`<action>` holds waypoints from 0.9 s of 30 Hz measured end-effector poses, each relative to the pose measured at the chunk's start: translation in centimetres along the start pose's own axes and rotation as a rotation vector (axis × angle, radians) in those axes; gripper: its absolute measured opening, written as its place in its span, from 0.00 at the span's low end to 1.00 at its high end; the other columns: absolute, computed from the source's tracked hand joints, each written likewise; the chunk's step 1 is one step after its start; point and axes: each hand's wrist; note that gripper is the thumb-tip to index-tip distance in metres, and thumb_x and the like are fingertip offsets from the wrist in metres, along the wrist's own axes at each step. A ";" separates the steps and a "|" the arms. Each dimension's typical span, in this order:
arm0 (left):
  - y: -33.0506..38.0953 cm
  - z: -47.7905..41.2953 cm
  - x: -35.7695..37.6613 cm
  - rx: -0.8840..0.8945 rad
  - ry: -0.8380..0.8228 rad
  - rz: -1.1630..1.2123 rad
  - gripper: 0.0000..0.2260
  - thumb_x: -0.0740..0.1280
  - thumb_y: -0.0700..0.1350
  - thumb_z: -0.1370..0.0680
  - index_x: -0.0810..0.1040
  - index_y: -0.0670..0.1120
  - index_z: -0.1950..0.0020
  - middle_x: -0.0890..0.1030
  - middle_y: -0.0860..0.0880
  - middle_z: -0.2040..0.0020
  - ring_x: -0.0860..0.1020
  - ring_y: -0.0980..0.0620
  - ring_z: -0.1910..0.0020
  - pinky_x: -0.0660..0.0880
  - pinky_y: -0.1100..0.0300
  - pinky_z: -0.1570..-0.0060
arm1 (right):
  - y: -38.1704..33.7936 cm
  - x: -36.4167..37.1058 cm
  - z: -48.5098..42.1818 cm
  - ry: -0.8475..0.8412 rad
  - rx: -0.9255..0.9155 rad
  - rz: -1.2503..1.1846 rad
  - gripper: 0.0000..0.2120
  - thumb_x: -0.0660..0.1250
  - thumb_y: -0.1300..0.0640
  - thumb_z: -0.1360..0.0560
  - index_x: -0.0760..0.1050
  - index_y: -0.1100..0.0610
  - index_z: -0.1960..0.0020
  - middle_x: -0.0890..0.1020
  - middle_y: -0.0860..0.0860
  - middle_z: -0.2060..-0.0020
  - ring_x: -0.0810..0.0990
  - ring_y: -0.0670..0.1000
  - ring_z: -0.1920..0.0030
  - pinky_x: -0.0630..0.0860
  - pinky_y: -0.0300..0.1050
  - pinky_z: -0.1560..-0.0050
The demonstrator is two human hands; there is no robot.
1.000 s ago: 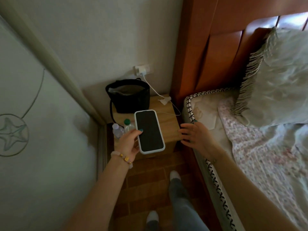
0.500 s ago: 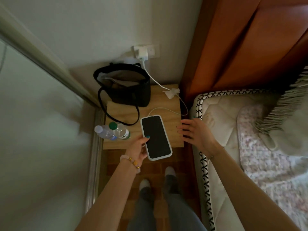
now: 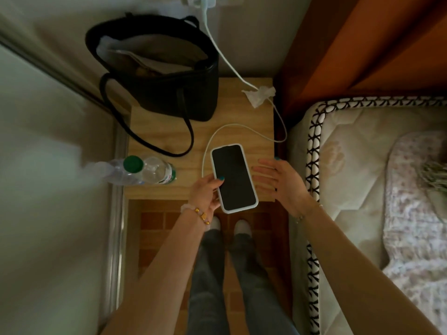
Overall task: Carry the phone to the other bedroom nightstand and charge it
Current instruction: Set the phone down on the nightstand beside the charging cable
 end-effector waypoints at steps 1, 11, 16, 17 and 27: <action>-0.1 -0.6 -0.1 0.003 -0.012 -0.012 0.09 0.61 0.38 0.23 0.75 0.44 0.44 0.80 0.47 0.55 0.78 0.49 0.55 0.76 0.58 0.60 | 0.4 0.3 -0.5 0.000 0.010 -0.005 0.18 0.52 0.49 0.20 0.74 0.55 0.38 0.80 0.53 0.44 0.80 0.52 0.47 0.76 0.48 0.50; -0.1 -3.8 -1.1 0.048 -0.085 -0.150 0.09 0.62 0.39 0.24 0.79 0.46 0.47 0.82 0.48 0.56 0.80 0.50 0.55 0.77 0.58 0.59 | 2.9 2.8 -3.6 -0.056 0.048 0.054 0.09 0.60 0.53 0.22 0.78 0.55 0.51 0.82 0.47 0.66 0.80 0.43 0.68 0.76 0.39 0.66; 0.4 -4.7 -1.5 0.076 -0.089 -0.201 0.09 0.64 0.40 0.25 0.79 0.45 0.46 0.82 0.46 0.55 0.81 0.47 0.53 0.78 0.57 0.60 | 3.4 3.6 -3.9 -0.025 0.002 0.143 0.13 0.62 0.59 0.22 0.76 0.60 0.39 0.82 0.53 0.55 0.82 0.45 0.62 0.78 0.39 0.65; 0.6 -4.8 -1.5 0.088 -0.090 -0.213 0.10 0.64 0.40 0.25 0.79 0.45 0.45 0.82 0.46 0.55 0.81 0.47 0.54 0.78 0.58 0.62 | 3.4 3.7 -4.1 -0.012 -0.006 0.164 0.14 0.61 0.61 0.23 0.76 0.59 0.38 0.83 0.55 0.52 0.83 0.48 0.57 0.80 0.43 0.60; 2.0 -6.1 -0.4 0.142 -0.128 -0.327 0.09 0.63 0.36 0.25 0.79 0.46 0.49 0.81 0.43 0.51 0.80 0.46 0.51 0.77 0.53 0.51 | 2.6 3.7 -5.9 0.121 -0.031 0.269 0.15 0.62 0.66 0.24 0.75 0.61 0.38 0.81 0.59 0.45 0.81 0.57 0.46 0.77 0.55 0.45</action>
Point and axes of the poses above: each hand's wrist, its own z-axis away from the middle knuckle, its own x-axis out of the palm, y = z × x
